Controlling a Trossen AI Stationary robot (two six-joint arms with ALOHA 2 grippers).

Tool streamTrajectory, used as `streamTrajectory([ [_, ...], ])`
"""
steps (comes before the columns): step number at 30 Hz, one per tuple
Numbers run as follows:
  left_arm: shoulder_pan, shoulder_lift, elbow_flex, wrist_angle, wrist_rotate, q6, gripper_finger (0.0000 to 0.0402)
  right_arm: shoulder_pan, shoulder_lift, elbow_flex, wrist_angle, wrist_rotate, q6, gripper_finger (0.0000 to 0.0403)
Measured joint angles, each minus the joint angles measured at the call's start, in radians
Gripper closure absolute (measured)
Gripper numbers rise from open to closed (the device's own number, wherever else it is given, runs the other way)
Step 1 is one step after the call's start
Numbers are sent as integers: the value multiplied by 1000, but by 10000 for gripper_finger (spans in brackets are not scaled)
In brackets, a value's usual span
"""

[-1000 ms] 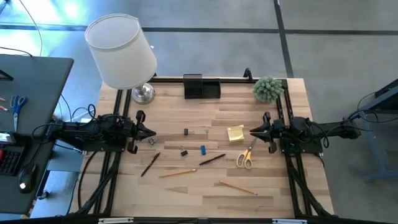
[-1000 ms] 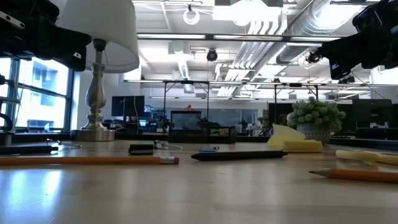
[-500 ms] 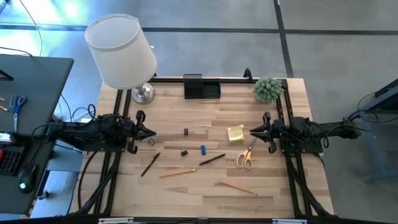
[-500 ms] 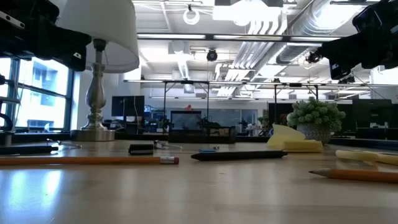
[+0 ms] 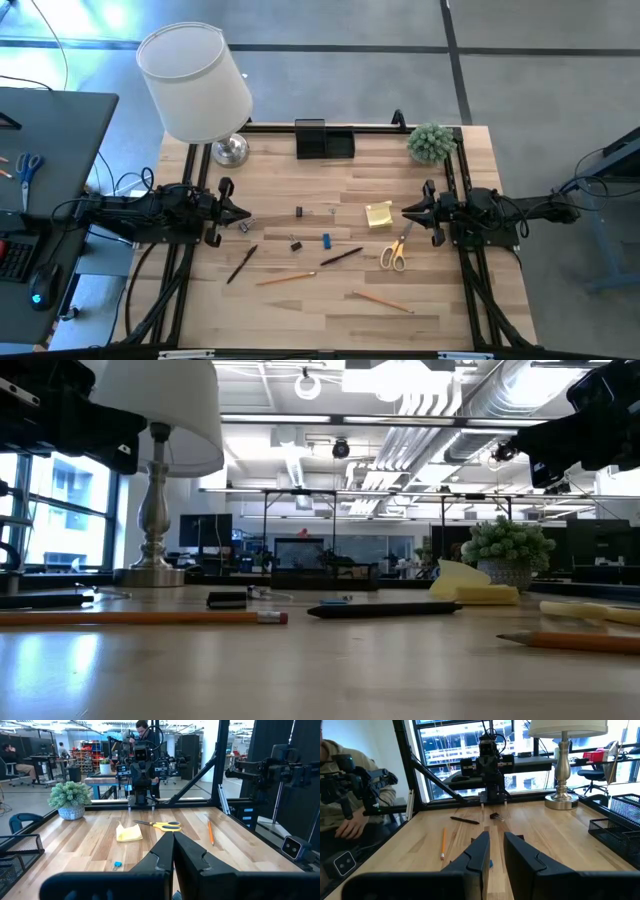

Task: Pick and place office supplies into organizer

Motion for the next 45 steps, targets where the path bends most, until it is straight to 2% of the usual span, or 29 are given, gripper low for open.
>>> streamTrajectory([
  [35, 0, 0, 0, 0, 0, 0, 401, 0, 0, 0, 0, 0, 0, 350],
  [40, 0, -1, 1, 65, -88, 0, 401, 0, 0, 0, 0, 0, 0, 350],
  [45, 0, 0, 1, 50, -97, 0, 401, 0, 0, 0, 0, 0, 0, 350],
])
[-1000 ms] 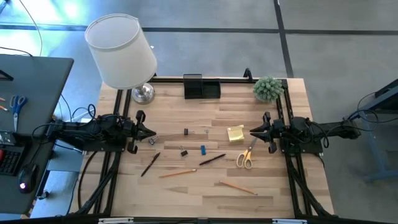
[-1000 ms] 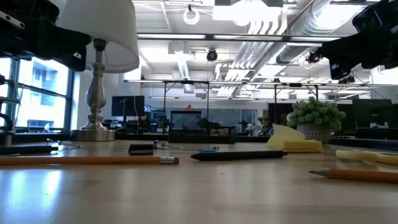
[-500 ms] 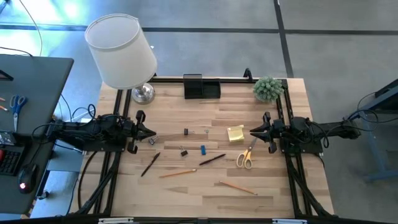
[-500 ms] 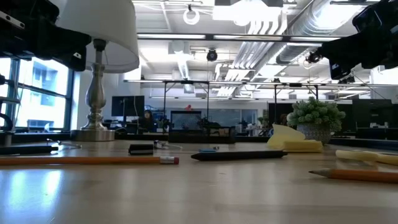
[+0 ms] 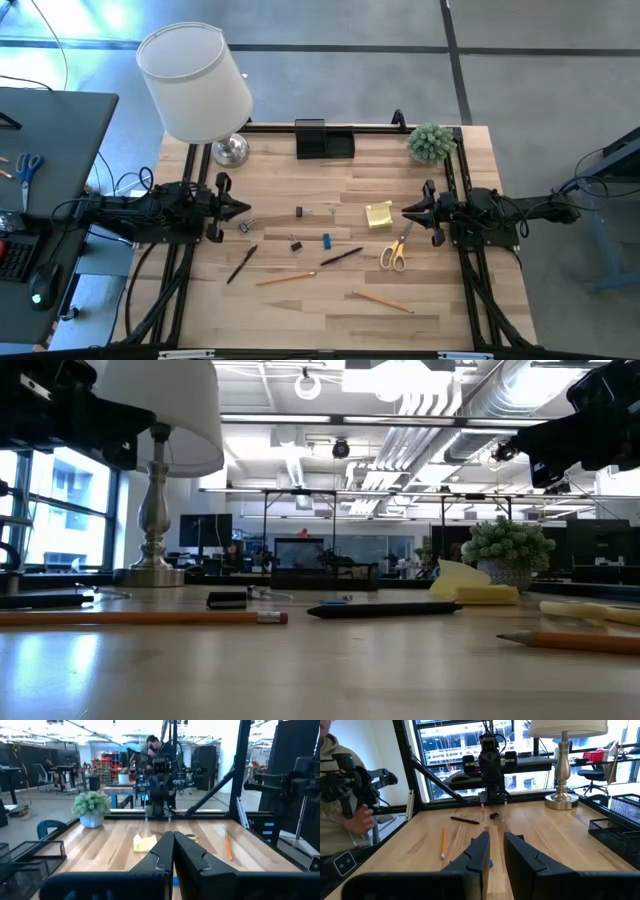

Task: Pick and place office supplies into organizer
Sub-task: Put the blue binder clip into the black desk organizer

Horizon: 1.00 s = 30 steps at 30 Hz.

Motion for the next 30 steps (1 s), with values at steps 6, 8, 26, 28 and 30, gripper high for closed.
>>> streamTrajectory([
  [6, 0, 0, 0, -14, 0, 0, 401, 0, 0, 0, 0, 0, 0, 350],
  [8, 0, 0, 0, 0, 0, 0, 401, 0, 0, 0, 0, 0, 0, 350],
  [26, 0, 0, -1, 0, 0, 0, 401, 0, 0, 0, 0, 0, 0, 350],
  [28, 0, 0, -1, 0, 0, 0, 401, 0, 0, 0, 0, 0, 0, 350],
  [30, 0, 0, -1, 0, 0, 0, 401, 0, 0, 0, 0, 0, 0, 350],
])
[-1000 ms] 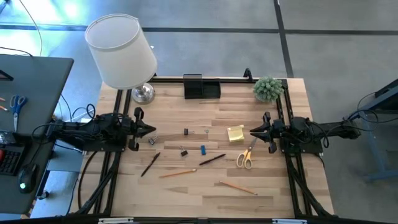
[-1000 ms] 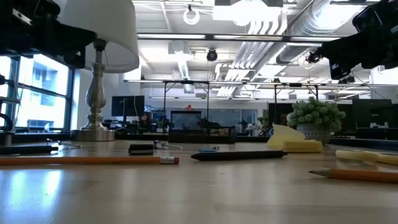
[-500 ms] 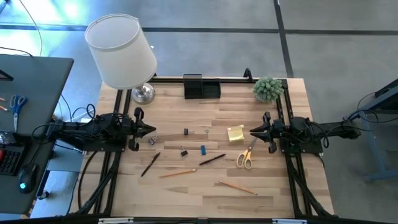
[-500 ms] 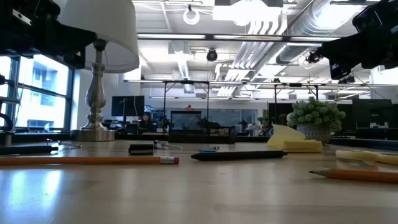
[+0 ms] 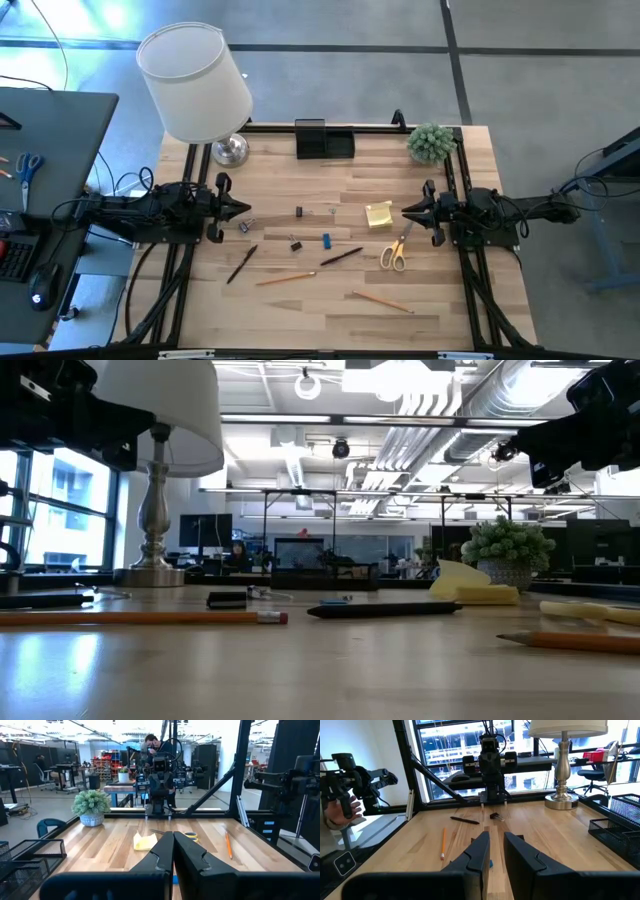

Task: Pick and place office supplies into organizer
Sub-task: Put the blue binder clip into the black desk organizer

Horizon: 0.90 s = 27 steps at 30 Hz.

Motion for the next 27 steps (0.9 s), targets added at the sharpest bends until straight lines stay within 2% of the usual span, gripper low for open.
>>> streamTrajectory([
  [21, 0, 0, 0, 0, 55, -28, 401, 0, 0, 0, 0, 2, -48, 350],
  [27, 0, 0, 0, 83, -23, -25, 401, 0, 0, 0, 58, 2, -41, 350],
])
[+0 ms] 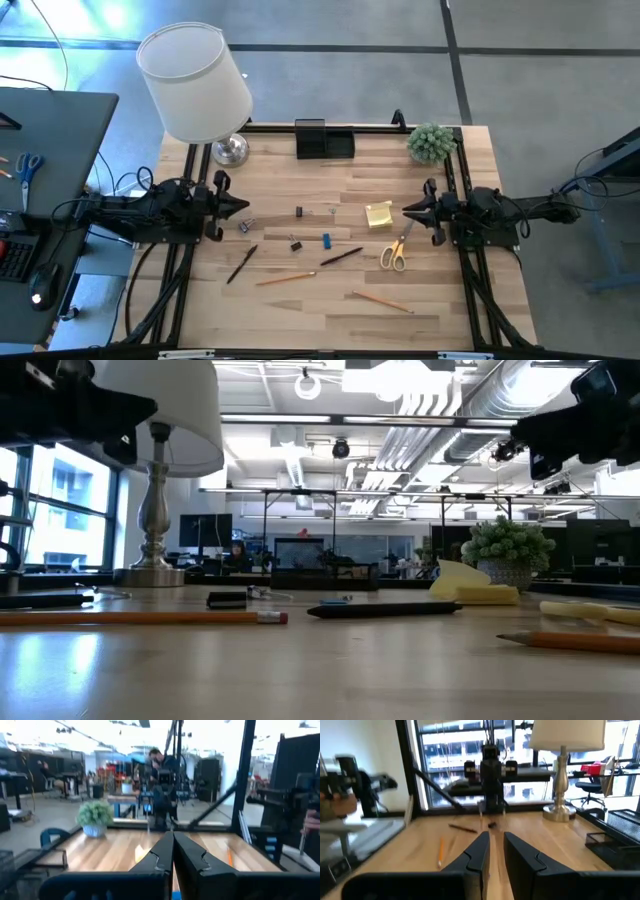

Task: Pick and place office supplies into organizer
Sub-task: Put the blue binder clip into the black desk organizer

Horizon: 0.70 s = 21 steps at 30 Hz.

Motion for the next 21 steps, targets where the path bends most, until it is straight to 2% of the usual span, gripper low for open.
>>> streamTrajectory([
  [3, 0, 0, 3, 43, 7, -7, 401, 0, 0, 0, 92, 12, 4, 350],
  [7, 0, 23, 44, -16, -4, -26, 386, 0, 0, 0, 194, 22, -18, 350],
  [9, 0, 59, 81, -57, -25, -28, 366, -3, 5, 0, 239, 99, -74, 350],
  [12, 0, 136, 144, -123, -72, -29, 330, -21, 10, 0, 249, 279, -134, 349],
  [15, 0, 236, 190, -138, -121, -28, 296, -47, 46, 0, 229, 324, -108, 344],
  [18, 0, 335, 208, -57, -184, -59, 276, -67, 126, 0, 230, 326, -25, 332],
  [21, 0, 432, 208, 104, -189, -83, 271, -74, 241, 4, 259, 348, 38, 316],
])
